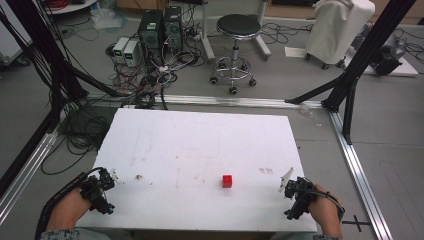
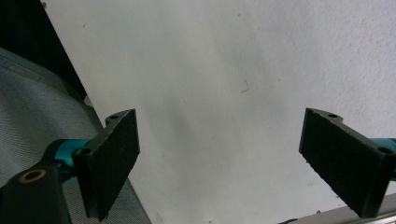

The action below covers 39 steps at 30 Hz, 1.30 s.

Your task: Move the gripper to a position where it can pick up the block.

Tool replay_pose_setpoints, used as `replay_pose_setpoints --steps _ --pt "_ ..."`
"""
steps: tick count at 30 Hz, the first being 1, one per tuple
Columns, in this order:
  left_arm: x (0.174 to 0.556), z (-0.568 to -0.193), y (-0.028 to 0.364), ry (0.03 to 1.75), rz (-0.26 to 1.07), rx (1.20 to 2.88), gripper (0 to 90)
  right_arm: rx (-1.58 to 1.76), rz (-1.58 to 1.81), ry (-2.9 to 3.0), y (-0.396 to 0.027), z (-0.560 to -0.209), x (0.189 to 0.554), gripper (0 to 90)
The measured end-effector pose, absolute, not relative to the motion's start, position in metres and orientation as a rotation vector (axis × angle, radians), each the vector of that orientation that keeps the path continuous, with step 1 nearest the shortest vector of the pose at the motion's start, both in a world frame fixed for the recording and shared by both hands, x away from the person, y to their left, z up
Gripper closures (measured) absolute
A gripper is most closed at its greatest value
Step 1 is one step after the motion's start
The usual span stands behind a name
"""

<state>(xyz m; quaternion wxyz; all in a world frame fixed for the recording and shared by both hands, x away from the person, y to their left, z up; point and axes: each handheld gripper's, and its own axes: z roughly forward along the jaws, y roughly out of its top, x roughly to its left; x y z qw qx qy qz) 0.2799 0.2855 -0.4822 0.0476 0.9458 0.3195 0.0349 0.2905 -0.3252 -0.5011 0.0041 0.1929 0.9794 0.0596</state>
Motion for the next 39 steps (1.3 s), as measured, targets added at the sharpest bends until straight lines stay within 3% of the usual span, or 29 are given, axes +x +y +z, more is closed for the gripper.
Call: replay_pose_setpoints --steps 39 --pt "0.2797 -0.4805 0.2891 1.001 0.109 2.859 22.4 0.612 0.204 3.045 -0.3257 -0.4945 0.295 11.6"
